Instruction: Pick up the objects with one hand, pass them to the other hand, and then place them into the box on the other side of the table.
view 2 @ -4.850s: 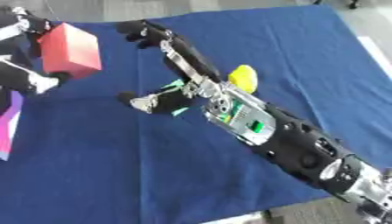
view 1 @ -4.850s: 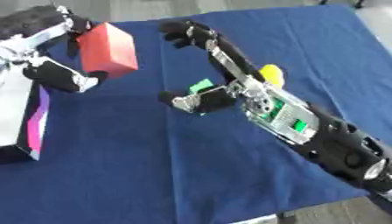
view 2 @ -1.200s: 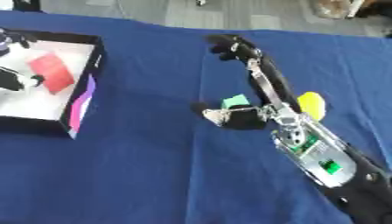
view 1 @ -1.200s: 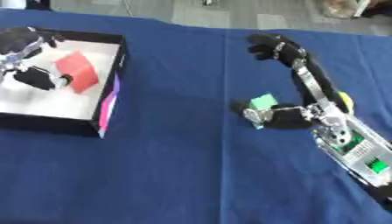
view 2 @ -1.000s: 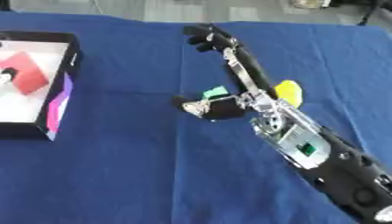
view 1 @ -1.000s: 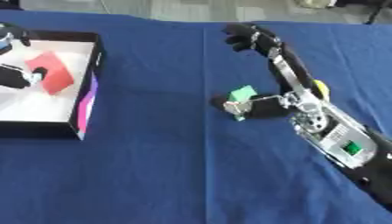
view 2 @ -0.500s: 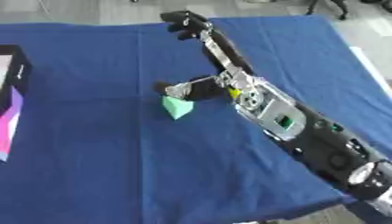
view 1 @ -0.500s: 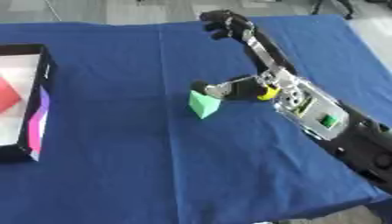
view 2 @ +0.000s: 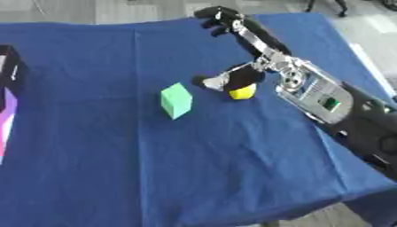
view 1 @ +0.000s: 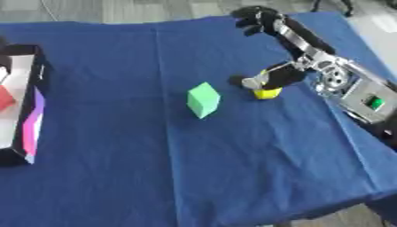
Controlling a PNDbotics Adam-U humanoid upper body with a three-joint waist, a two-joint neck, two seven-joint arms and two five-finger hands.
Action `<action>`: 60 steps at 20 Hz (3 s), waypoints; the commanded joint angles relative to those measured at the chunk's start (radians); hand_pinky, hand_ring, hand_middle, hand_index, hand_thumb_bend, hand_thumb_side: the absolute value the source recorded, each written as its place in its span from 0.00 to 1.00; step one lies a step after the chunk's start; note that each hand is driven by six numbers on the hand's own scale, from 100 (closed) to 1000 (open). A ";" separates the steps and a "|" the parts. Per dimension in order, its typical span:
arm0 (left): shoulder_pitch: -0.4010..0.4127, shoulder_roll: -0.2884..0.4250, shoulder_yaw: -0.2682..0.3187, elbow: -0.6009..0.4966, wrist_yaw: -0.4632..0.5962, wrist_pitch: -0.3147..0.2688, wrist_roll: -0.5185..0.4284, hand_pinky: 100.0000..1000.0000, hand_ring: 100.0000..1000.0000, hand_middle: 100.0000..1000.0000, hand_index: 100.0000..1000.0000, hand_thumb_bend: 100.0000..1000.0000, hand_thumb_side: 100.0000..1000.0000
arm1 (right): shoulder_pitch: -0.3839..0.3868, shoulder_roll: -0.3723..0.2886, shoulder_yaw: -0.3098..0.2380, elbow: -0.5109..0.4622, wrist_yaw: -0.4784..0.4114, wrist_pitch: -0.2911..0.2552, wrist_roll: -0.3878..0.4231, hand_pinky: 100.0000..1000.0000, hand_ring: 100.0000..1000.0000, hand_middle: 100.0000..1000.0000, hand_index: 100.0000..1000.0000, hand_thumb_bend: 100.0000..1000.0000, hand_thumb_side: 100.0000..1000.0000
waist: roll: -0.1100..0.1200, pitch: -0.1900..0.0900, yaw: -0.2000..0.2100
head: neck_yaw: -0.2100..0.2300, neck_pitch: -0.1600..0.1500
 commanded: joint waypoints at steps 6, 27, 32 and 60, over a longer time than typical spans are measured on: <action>0.000 -0.006 0.022 -0.119 0.131 0.031 0.023 1.00 0.65 0.54 0.69 0.00 0.21 | 0.022 -0.107 -0.068 -0.017 -0.003 -0.070 0.128 0.80 0.87 0.88 0.90 0.41 0.00 | -0.017 0.001 0.018 | -0.015 -0.012; -0.005 0.021 0.019 -0.272 0.427 0.124 0.067 1.00 0.62 0.50 0.67 0.00 0.24 | 0.004 -0.125 -0.135 -0.017 0.117 -0.041 0.352 0.83 0.84 0.84 0.85 0.36 0.00 | -0.053 0.065 0.104 | -0.108 -0.055; -0.009 0.017 0.014 -0.289 0.436 0.129 0.061 1.00 0.62 0.50 0.67 0.00 0.24 | -0.005 -0.110 -0.112 -0.017 0.164 -0.035 0.380 0.83 0.84 0.84 0.86 0.36 0.00 | -0.054 0.075 0.112 | -0.109 -0.049; -0.025 0.018 0.014 -0.311 0.420 0.127 0.054 1.00 0.62 0.49 0.65 0.00 0.23 | -0.013 -0.060 -0.097 0.057 0.275 0.034 0.435 0.82 0.80 0.77 0.85 0.33 0.00 | -0.070 0.117 0.154 | -0.148 -0.071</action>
